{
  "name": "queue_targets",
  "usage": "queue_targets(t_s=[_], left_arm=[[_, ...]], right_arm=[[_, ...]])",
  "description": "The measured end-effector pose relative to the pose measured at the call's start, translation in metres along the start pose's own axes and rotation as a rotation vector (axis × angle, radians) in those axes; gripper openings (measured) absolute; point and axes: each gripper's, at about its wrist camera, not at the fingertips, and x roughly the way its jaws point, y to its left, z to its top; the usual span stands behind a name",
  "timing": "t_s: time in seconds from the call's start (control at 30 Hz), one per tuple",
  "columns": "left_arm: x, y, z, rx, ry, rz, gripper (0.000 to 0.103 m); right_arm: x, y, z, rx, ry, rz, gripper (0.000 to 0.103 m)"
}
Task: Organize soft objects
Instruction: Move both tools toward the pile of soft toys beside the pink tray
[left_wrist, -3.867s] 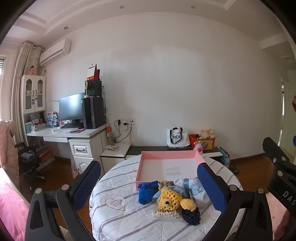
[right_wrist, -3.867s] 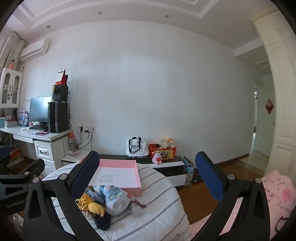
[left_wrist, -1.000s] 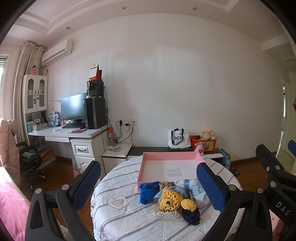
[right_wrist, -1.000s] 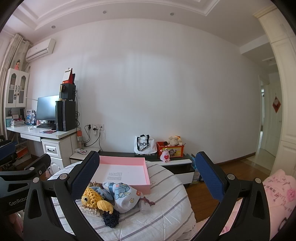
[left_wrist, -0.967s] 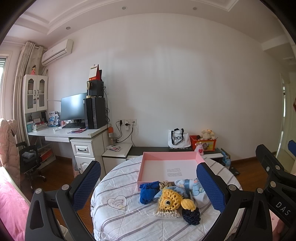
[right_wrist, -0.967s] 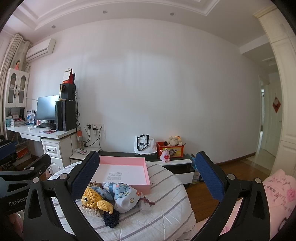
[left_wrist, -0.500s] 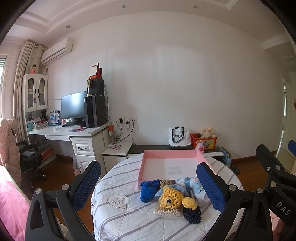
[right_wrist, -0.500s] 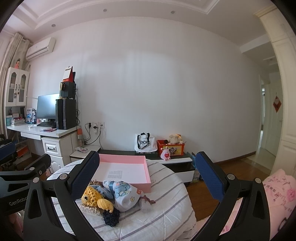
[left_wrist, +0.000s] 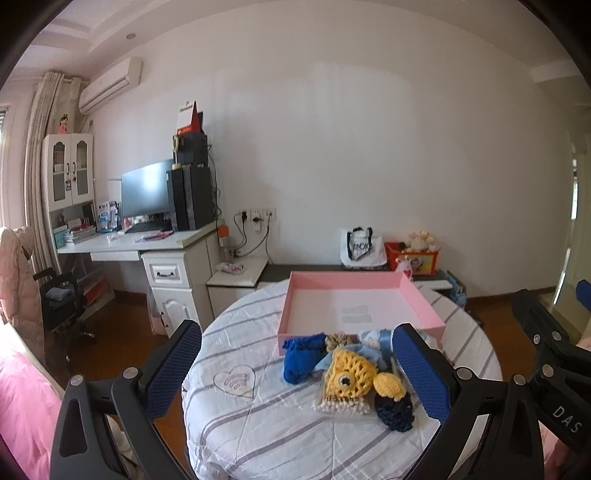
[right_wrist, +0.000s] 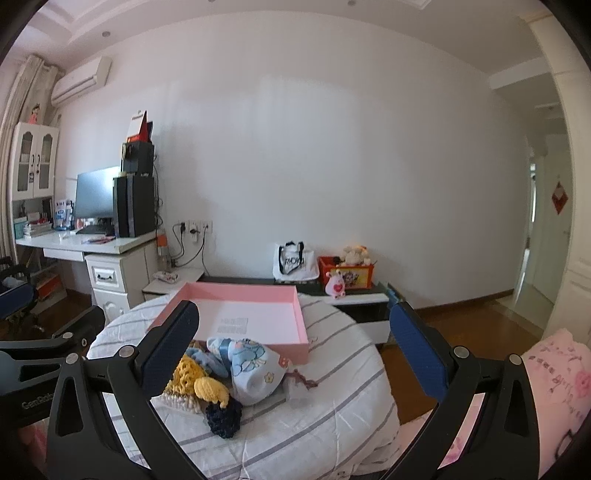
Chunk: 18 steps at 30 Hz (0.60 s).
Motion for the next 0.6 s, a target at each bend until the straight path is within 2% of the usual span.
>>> queue_targets(t_s=[0.6], left_arm=[[0.078,0.000,-0.013,0.009,0.223,-0.015,0.102]], right_arm=[[0.075,0.006,-0.046,0.004,0.240,0.025,0.103]])
